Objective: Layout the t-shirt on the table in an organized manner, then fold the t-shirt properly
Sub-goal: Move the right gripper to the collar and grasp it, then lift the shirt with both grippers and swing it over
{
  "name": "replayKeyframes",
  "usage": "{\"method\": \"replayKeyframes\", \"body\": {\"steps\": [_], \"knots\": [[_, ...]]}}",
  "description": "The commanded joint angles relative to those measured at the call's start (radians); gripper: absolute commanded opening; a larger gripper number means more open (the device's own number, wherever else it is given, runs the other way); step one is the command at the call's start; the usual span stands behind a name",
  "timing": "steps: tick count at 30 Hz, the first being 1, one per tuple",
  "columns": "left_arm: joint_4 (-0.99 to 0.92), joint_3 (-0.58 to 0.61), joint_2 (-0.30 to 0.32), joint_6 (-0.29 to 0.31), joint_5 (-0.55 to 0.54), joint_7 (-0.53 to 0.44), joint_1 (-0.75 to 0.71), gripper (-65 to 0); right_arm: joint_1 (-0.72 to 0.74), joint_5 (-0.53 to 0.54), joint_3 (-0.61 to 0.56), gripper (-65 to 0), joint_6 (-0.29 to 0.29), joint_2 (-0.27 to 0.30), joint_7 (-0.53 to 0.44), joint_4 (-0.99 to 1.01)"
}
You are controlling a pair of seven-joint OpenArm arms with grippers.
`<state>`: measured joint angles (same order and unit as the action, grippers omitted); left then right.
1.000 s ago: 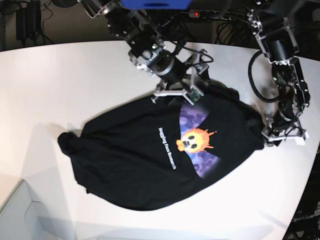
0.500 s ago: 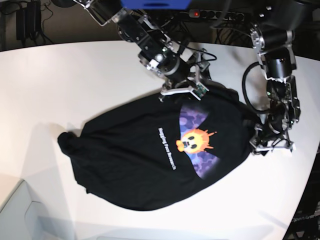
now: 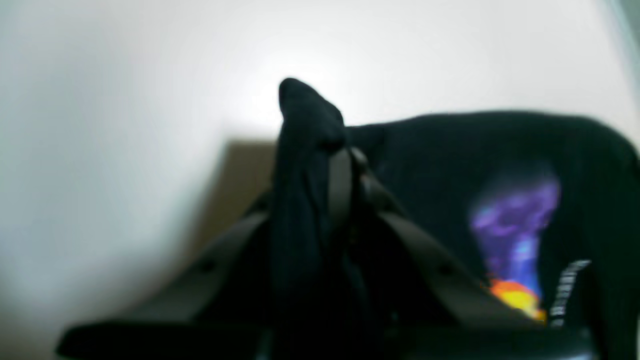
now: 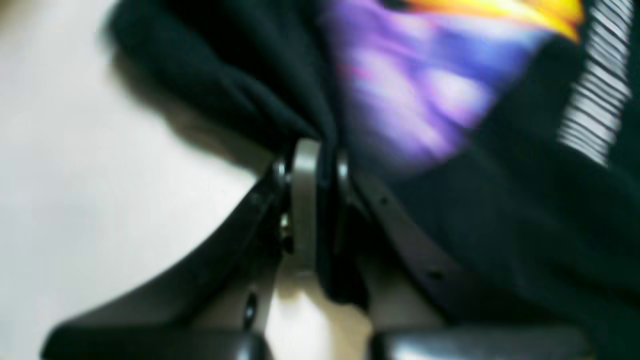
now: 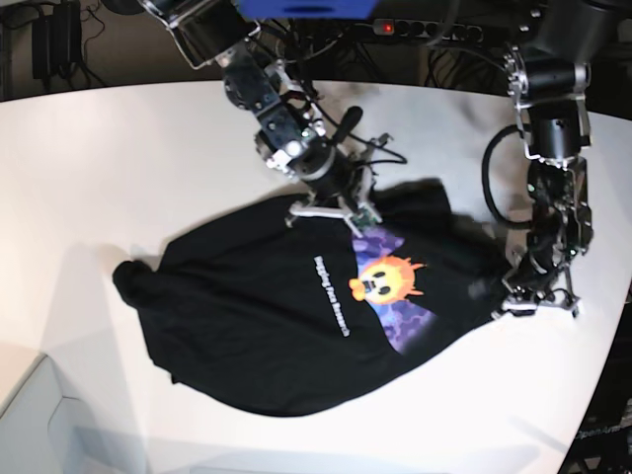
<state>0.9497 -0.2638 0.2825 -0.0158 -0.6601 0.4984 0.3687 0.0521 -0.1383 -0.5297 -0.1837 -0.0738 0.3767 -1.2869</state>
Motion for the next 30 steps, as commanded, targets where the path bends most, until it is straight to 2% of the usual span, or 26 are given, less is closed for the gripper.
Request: {"method": "replayKeyframes", "body": {"steps": [1, 6, 11, 13, 16, 21, 25, 30], "knots": [[0.064, -0.004, 0.013, 0.014, -0.008, -0.036, 0.040, -64.8, 0.002, 0.002, 0.026, -65.0, 0.011, -0.005, -0.043, -0.061], [0.203, 0.005, 0.002, 0.014, -0.008, -0.036, 0.100, -64.8, -0.034, 0.088, 0.116, -65.0, 0.011, 0.001, -0.087, -0.271], [0.254, 0.050, -0.025, 0.014, -0.010, -0.036, 0.161, -64.8, -0.067, 0.088, 0.173, -65.0, 0.011, 0.002, -0.086, -0.451], [0.274, 0.053, -0.056, 0.014, -0.010, -0.036, 0.194, -64.8, -0.076, 0.088, 0.188, -65.0, 0.011, -0.001, -0.086, -0.506], [0.277, 0.054, -0.105, 0.014, -0.008, -0.036, 0.278, -64.8, -0.080, 0.087, 0.188, -65.0, 0.011, -0.007, -0.086, -0.560], [0.311, 0.054, -0.159, 0.014, -0.008, -0.036, 0.385, -64.8, -0.122, 0.085, 0.165, -65.0, 0.008, -0.062, -0.091, -0.592], [0.314, 0.054, -0.171, 0.014, -0.008, -0.036, 0.450, -64.8, -0.119, 0.082, 0.099, -65.0, 0.008, -0.083, -0.091, -0.592], [0.305, 0.056, -0.161, 0.014, -0.007, -0.036, 0.530, -64.8, -0.073, 0.027, 0.035, -65.0, 0.008, -0.083, -0.091, -0.590]]}}
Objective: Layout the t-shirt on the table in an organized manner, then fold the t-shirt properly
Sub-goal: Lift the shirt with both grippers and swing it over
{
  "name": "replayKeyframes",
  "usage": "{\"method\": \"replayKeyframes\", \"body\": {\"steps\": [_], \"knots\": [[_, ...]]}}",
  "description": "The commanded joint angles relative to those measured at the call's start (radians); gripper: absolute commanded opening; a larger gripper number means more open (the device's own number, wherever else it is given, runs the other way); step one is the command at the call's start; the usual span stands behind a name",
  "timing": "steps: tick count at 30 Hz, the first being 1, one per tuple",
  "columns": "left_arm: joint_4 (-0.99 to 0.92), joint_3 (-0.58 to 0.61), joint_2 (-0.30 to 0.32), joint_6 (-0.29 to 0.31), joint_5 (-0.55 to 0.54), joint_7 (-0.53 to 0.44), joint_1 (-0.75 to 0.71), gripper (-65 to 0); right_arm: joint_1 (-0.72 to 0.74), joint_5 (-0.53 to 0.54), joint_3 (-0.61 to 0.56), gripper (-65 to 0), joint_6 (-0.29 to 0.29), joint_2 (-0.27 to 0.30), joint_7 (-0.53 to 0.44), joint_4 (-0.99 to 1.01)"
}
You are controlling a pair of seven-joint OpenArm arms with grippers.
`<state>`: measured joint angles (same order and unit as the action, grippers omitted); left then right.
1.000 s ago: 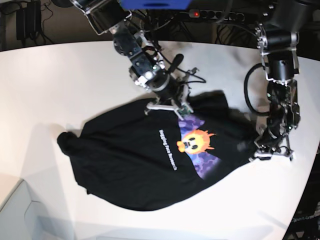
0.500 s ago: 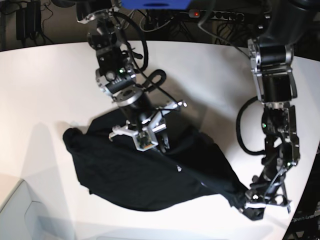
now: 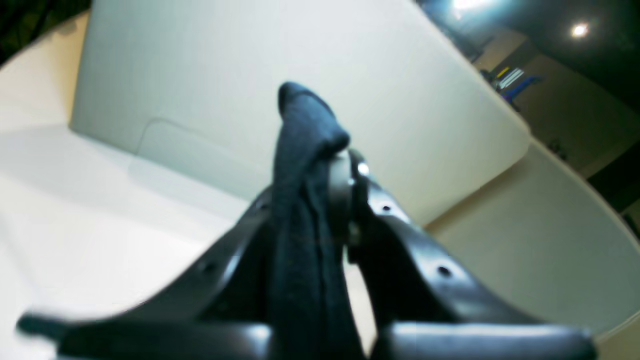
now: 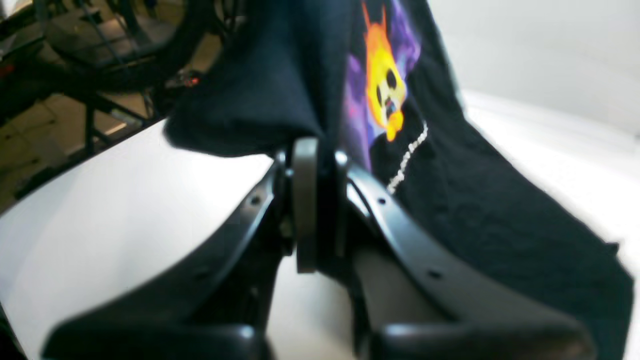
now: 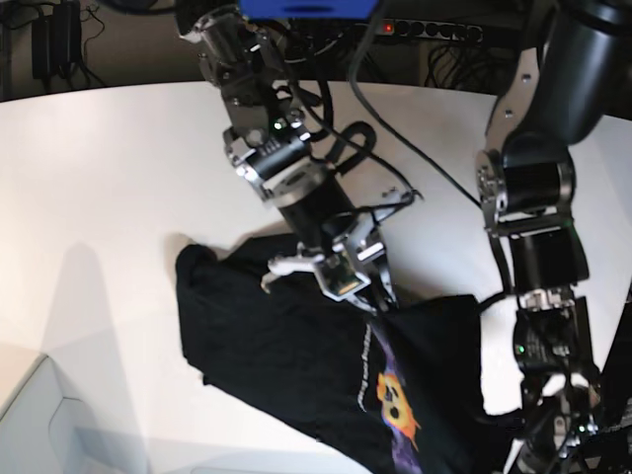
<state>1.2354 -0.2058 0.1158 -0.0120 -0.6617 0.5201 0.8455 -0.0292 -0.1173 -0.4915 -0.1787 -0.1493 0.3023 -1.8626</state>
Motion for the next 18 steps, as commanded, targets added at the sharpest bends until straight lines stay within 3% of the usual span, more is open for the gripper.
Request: {"method": "replayKeyframes", "body": {"steps": [1, 6, 10, 13, 18], "knots": [[0.028, -0.002, 0.025, 0.010, -0.005, -0.058, 0.064, -64.8, 0.015, 0.005, -0.017, -65.0, 0.003, -0.008, -0.015, -0.015], [0.017, -0.011, 0.063, 0.008, -0.007, -0.036, 0.116, -64.8, 0.027, -0.025, -0.143, -65.0, 0.003, -0.008, -0.035, 0.027], [0.033, -0.004, 0.060, 0.008, -0.007, -0.030, 0.140, -64.8, 0.038, -0.025, -0.154, -65.0, 0.003, -0.008, -0.114, 0.080], [0.011, 0.032, 0.031, 0.008, -0.007, -0.036, 0.176, -64.8, 0.039, -0.018, -0.069, -65.0, 0.003, -0.008, -0.124, 0.064], [-0.079, 0.101, -0.106, 0.008, 0.003, -0.076, 0.203, -64.8, 0.035, 0.064, 0.116, -65.0, 0.003, -0.008, -0.119, 0.010]]}}
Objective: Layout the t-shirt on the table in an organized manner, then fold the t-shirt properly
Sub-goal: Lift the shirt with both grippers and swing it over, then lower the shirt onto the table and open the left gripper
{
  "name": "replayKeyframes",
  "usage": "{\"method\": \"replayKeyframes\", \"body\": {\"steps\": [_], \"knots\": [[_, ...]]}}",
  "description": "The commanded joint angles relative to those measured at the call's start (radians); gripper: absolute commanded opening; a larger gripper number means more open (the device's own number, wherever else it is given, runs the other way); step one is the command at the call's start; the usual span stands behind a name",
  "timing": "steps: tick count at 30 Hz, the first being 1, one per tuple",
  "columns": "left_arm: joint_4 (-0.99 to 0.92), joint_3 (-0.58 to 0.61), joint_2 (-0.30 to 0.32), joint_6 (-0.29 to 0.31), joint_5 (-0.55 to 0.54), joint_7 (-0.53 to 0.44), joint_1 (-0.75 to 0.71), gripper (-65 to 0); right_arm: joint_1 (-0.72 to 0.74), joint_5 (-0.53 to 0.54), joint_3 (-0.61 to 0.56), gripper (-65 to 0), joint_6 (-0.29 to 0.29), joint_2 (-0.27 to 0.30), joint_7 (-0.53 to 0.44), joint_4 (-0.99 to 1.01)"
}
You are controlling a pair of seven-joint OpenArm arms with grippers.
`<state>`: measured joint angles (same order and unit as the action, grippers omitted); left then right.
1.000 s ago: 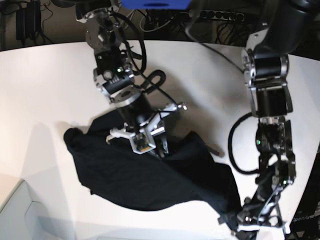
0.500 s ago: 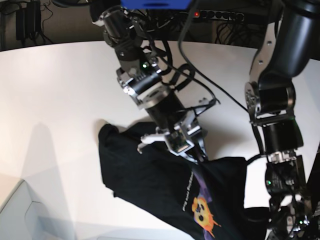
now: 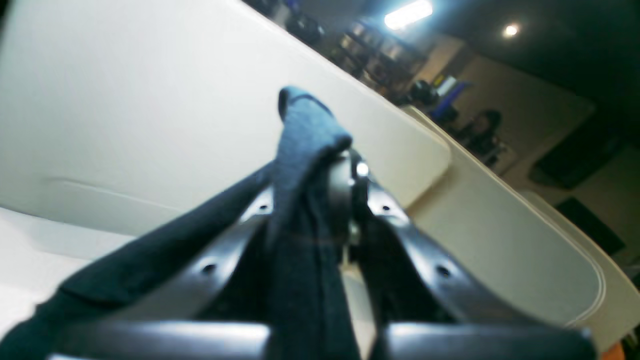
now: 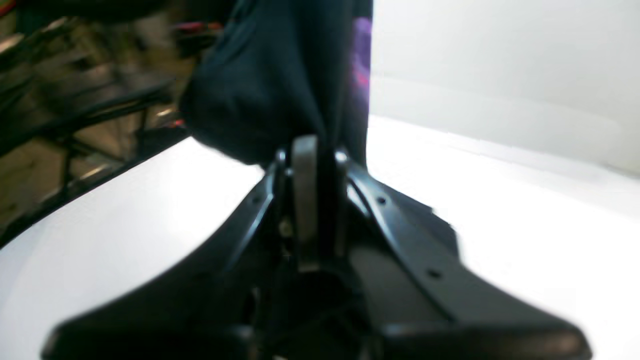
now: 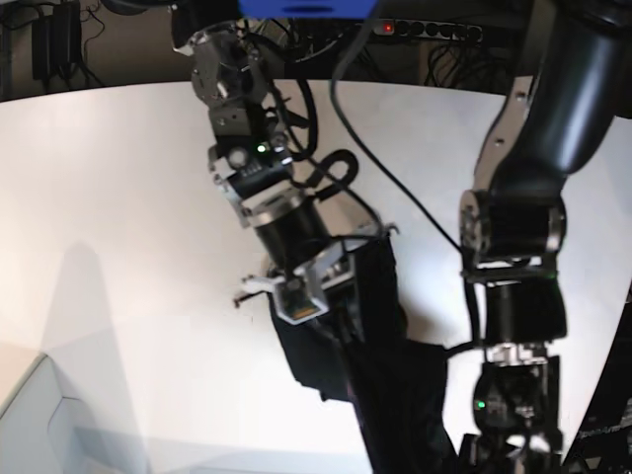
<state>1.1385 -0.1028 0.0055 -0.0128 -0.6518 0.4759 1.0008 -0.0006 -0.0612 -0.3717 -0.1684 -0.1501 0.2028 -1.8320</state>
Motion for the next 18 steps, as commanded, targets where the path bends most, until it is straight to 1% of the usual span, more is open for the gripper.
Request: {"method": "replayKeyframes", "body": {"steps": [1, 3, 7, 11, 13, 14, 16, 18], "knots": [[-0.001, 0.022, -0.023, 0.009, -0.006, -0.061, 0.048, -64.8, 0.001, 0.024, 0.041, -65.0, -0.007, -0.007, -0.019, -0.025], [-0.058, 0.090, -0.071, 0.009, -0.006, -0.125, 0.048, -64.8, -0.017, 0.054, 0.112, -65.0, -0.007, -0.007, -0.019, -0.022], [-0.186, 0.266, -0.163, 0.009, -0.013, -0.277, 0.036, -64.6, -0.068, 0.113, 0.230, -65.0, -0.007, -0.007, -0.021, -0.019], [-0.303, 0.441, -0.163, 0.009, -0.018, -0.417, -0.013, -64.5, -0.101, 0.151, 0.363, -65.0, -0.007, -0.007, -0.019, -0.019], [-0.338, 0.578, -0.163, 0.009, -0.038, -0.490, -0.040, -64.4, -0.124, 0.166, 0.440, -65.0, -0.007, -0.007, -0.019, -0.016], [-0.344, 0.654, -0.163, 0.009, -0.072, -0.529, -0.052, -64.0, -0.132, 0.179, 0.486, -65.0, -0.007, -0.007, -0.019, -0.016], [-0.354, 0.783, -0.163, 0.009, -0.153, -0.602, -0.067, -60.4, -0.140, 0.205, 0.575, -65.0, -0.007, -0.007, -0.019, -0.016], [-0.355, 0.881, -0.163, 0.003, -0.213, -0.668, -0.089, -53.6, -0.141, 0.226, 0.635, -65.0, -0.007, -0.007, -0.018, -0.015]]}}
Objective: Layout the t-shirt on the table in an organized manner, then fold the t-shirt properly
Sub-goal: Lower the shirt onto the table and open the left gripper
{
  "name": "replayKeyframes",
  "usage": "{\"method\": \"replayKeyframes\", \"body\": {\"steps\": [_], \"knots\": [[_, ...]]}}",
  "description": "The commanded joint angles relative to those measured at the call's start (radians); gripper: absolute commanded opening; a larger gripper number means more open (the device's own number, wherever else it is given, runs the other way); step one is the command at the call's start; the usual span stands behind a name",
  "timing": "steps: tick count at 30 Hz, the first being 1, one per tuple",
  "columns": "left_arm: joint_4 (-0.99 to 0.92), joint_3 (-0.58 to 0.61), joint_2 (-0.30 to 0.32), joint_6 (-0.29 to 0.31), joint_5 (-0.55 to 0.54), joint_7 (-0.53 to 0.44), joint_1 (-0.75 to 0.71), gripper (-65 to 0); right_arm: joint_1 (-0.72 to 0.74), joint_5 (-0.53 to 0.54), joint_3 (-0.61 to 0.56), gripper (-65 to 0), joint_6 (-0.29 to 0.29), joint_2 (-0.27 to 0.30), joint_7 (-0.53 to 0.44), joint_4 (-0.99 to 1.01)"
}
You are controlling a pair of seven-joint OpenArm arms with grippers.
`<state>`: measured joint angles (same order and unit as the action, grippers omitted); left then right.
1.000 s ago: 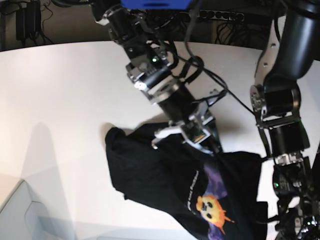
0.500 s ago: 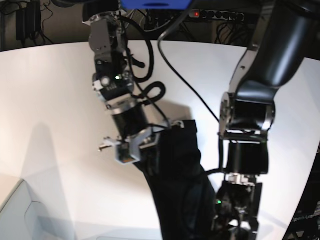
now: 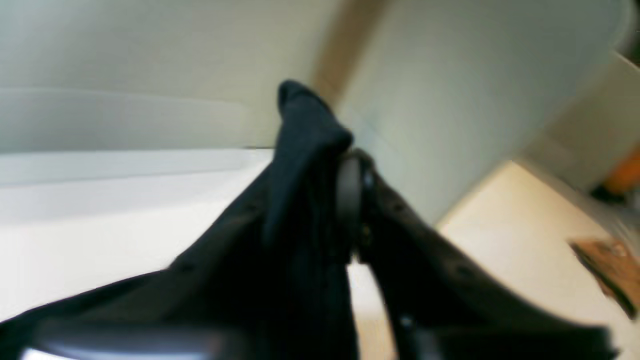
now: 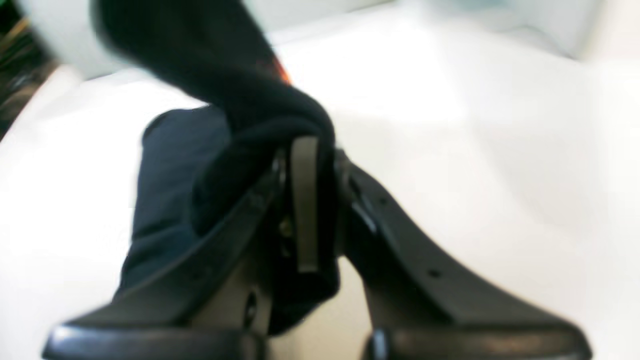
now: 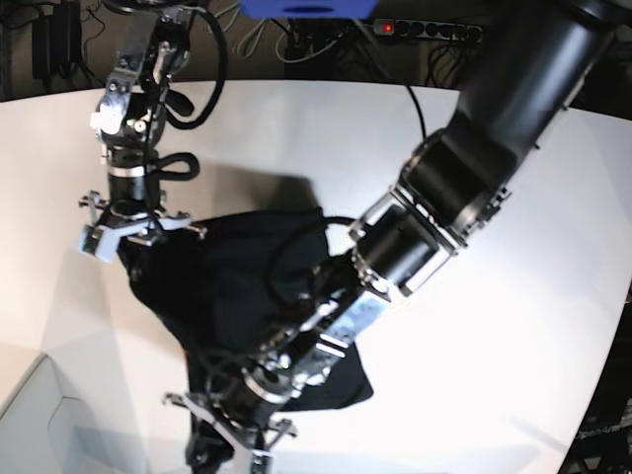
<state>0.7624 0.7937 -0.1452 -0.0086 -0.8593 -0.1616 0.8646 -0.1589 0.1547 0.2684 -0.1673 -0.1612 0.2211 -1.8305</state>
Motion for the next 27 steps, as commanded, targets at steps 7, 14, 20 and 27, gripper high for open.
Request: {"method": "replayKeyframes", "body": {"steps": [7, 14, 20, 27], "knots": [[0.021, 0.048, -0.012, -0.003, -0.036, -0.100, -0.052, -26.1, -0.012, 0.061, 0.062, -65.0, -0.008, 0.004, 0.082, -0.016], [0.021, 0.046, -0.012, -0.003, -0.041, -0.099, -0.061, -22.6, -0.031, 0.099, 0.056, -56.2, -0.008, 0.004, 0.226, -0.011], [0.024, -0.010, -0.009, -0.004, -0.042, -0.100, -0.066, -22.6, -0.031, 0.101, 0.093, -36.8, -0.008, 0.004, 0.226, -0.021], [-0.071, -0.115, 0.151, -0.001, -0.034, -0.105, -0.123, -22.6, -0.020, 0.102, 0.220, -26.0, -0.007, 0.004, 0.226, -0.047]]}}
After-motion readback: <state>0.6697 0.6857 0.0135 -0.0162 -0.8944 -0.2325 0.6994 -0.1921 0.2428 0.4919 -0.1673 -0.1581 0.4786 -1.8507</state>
